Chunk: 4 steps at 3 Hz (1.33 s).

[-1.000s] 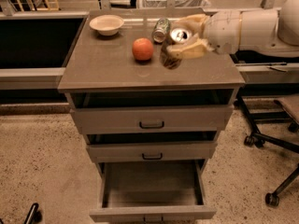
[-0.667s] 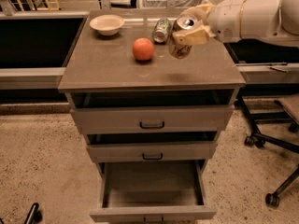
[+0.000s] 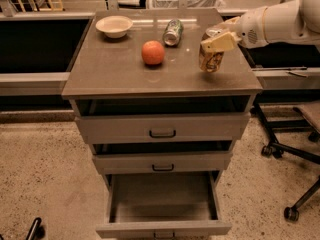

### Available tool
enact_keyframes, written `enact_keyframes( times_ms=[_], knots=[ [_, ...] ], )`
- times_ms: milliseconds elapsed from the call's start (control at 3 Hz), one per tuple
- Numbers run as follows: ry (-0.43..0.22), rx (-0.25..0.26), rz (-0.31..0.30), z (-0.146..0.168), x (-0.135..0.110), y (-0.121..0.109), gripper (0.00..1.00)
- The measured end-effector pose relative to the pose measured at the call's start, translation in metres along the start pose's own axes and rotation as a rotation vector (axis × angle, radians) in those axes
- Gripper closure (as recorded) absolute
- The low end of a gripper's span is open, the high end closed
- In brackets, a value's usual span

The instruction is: Pick orange can from bottom drawer and place on counter

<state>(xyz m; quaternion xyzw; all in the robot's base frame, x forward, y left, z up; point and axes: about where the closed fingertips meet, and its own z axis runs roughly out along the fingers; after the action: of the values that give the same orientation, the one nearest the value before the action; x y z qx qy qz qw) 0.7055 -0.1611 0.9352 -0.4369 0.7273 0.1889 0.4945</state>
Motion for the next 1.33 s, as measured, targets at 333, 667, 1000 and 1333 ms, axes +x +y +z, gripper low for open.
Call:
enact_keyframes(
  times_ms=[333,667,1000,1333],
  knots=[
    [0.042,-0.042,0.098,0.009,0.043,-0.006,0.36],
    [0.046,-0.046,0.104,0.010,0.046,-0.005,0.13],
    [0.020,-0.089,0.084,0.006,0.051,-0.001,0.00],
    [-0.093,-0.125,0.060,-0.016,0.062,0.002,0.00]
  ],
)
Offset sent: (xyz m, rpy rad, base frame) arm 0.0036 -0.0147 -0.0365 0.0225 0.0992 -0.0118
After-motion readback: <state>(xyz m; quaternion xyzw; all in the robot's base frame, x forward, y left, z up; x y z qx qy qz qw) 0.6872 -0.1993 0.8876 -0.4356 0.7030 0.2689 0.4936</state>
